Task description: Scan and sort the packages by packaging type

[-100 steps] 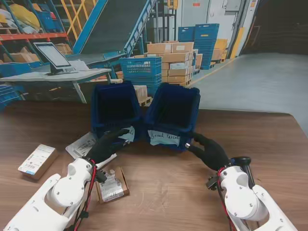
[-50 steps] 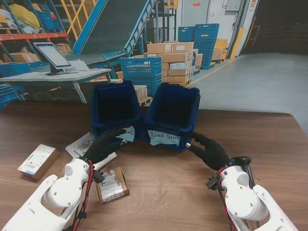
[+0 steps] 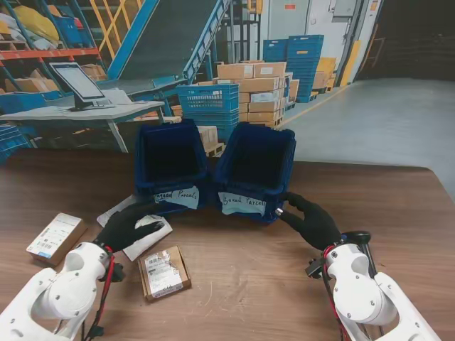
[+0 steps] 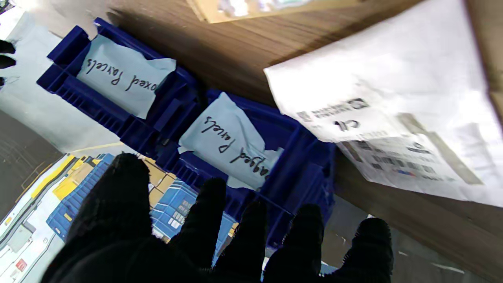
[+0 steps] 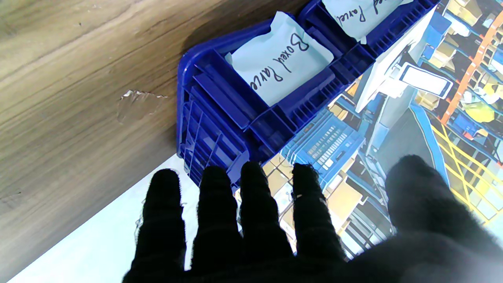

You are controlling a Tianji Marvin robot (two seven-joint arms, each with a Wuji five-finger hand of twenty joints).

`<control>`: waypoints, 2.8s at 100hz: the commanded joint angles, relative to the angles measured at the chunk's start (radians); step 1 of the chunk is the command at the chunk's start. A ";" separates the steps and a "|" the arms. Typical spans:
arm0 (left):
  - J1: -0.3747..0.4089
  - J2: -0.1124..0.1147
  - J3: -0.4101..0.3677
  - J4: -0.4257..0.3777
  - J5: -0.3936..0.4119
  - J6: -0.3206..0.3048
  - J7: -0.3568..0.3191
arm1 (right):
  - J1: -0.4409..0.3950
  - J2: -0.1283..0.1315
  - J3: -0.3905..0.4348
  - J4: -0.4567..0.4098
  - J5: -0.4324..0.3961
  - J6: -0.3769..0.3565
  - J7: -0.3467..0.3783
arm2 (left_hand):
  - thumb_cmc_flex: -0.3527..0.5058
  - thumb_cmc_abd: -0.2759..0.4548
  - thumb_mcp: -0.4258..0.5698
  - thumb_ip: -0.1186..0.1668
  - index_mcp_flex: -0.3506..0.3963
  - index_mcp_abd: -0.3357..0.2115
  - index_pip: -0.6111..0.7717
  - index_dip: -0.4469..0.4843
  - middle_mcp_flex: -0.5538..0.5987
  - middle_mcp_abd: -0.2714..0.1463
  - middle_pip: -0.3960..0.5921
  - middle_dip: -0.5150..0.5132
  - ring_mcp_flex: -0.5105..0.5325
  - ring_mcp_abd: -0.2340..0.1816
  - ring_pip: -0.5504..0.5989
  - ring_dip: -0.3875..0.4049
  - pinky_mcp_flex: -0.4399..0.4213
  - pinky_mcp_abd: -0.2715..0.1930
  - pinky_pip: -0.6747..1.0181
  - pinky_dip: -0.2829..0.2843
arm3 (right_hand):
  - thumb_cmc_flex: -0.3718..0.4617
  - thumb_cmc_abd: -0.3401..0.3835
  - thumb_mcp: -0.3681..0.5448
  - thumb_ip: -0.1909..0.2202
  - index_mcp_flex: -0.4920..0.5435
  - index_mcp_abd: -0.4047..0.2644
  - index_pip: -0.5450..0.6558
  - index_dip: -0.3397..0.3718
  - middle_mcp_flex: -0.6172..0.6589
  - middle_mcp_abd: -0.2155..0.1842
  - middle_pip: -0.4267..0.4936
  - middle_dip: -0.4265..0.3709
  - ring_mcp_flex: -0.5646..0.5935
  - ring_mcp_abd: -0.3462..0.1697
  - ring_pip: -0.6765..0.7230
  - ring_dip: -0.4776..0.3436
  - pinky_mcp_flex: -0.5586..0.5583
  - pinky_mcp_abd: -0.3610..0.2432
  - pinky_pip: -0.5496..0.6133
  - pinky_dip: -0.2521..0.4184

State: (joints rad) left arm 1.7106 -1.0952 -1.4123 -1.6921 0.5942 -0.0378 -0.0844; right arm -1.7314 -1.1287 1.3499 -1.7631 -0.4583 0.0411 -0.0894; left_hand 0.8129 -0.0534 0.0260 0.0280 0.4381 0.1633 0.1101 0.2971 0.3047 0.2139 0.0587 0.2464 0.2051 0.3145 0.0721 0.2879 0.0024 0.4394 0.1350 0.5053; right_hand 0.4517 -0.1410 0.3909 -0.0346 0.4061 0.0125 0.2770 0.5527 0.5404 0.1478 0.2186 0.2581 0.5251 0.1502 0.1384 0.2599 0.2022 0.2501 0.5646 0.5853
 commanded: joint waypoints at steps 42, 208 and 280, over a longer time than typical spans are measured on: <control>-0.007 0.043 -0.076 0.073 0.108 -0.026 -0.141 | -0.010 -0.009 -0.009 -0.009 0.003 -0.017 0.007 | -0.097 -0.221 0.157 -0.020 -0.044 0.048 -0.030 -0.029 -0.007 -0.023 -0.028 0.020 -0.046 -0.029 -0.023 -0.018 -0.031 -0.028 -0.019 -0.008 | 0.000 0.023 -0.011 0.030 0.016 -0.008 0.000 0.002 0.000 -0.032 -0.006 0.001 -0.004 -0.009 -0.003 0.024 -0.010 -0.004 0.002 0.012; -0.262 0.080 0.188 0.225 0.346 0.210 -0.300 | -0.014 -0.011 0.010 -0.018 0.031 -0.020 0.009 | -0.124 -0.205 -0.037 -0.045 -0.122 0.143 -0.100 -0.070 -0.104 -0.009 0.073 0.021 -0.055 -0.017 -0.024 -0.024 -0.036 0.003 -0.011 -0.013 | 0.009 0.022 -0.014 0.030 0.024 -0.007 0.002 0.003 0.010 -0.031 -0.005 0.002 -0.007 -0.009 -0.004 0.023 -0.015 -0.003 -0.001 0.013; -0.416 0.097 0.377 0.320 0.423 0.206 -0.375 | -0.021 -0.013 0.023 -0.025 0.037 -0.016 0.004 | -0.103 -0.250 -0.015 -0.024 -0.100 0.177 -0.093 -0.064 -0.076 0.029 0.070 0.020 -0.019 0.028 -0.008 -0.022 -0.033 0.037 0.003 -0.035 | 0.014 0.023 -0.016 0.031 0.024 -0.007 0.002 0.002 0.014 -0.030 0.000 0.005 -0.005 -0.008 -0.003 0.023 -0.016 -0.003 -0.003 0.014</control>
State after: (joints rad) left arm 1.2990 -0.9937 -1.0400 -1.3903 1.0225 0.1822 -0.4464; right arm -1.7438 -1.1330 1.3712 -1.7801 -0.4233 0.0213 -0.0951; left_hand 0.7091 -0.2656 0.0177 -0.0039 0.3071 0.3663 0.0197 0.2334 0.2107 0.2294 0.1204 0.2770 0.1661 0.3012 0.0609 0.2722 -0.0294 0.4241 0.1350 0.4861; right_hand 0.4517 -0.1410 0.3906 -0.0346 0.4061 0.0125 0.2770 0.5527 0.5406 0.1478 0.2186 0.2581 0.5248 0.1502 0.1384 0.2599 0.1926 0.2501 0.5647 0.5853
